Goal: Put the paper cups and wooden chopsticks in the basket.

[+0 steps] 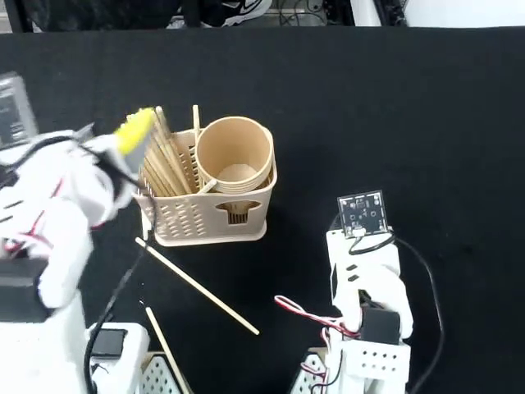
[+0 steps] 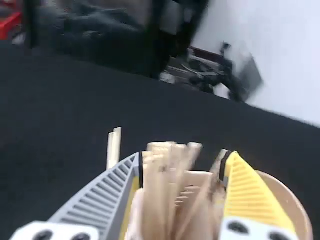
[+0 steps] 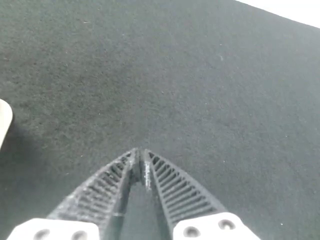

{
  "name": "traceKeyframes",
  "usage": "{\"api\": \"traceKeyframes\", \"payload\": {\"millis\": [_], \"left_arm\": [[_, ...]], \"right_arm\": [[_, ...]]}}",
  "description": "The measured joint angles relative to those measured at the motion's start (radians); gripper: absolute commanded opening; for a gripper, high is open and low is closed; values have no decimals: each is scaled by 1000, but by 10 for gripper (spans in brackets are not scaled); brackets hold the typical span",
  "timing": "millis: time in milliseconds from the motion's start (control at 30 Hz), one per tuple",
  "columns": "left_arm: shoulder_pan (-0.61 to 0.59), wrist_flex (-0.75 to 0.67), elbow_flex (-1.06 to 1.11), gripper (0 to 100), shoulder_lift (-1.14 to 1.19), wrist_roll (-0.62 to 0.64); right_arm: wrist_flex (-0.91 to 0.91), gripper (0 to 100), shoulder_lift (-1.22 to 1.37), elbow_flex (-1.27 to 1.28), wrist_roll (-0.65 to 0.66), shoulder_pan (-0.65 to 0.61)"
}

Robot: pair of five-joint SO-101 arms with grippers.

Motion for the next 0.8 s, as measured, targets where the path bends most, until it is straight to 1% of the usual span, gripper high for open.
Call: {"api": "traceKeyframes", "payload": {"millis": [100, 167, 267, 433, 533, 667, 800], "left_arm": [[-155, 25, 34, 276, -11, 63], [-255, -14, 98, 276, 38, 75], [-307, -124, 213, 277, 183, 69], [-288, -301, 238, 277, 496, 61], [-253, -367, 198, 277, 694, 61], [-187, -377, 71, 275, 953, 63], [-141, -322, -94, 273, 1191, 55]], "right_arm": [[0, 14, 0, 0, 0, 0], [0, 14, 0, 0, 0, 0], [0, 14, 0, 0, 0, 0], [0, 14, 0, 0, 0, 0], [0, 14, 0, 0, 0, 0], [0, 14, 0, 0, 0, 0], [0, 14, 0, 0, 0, 0]]}}
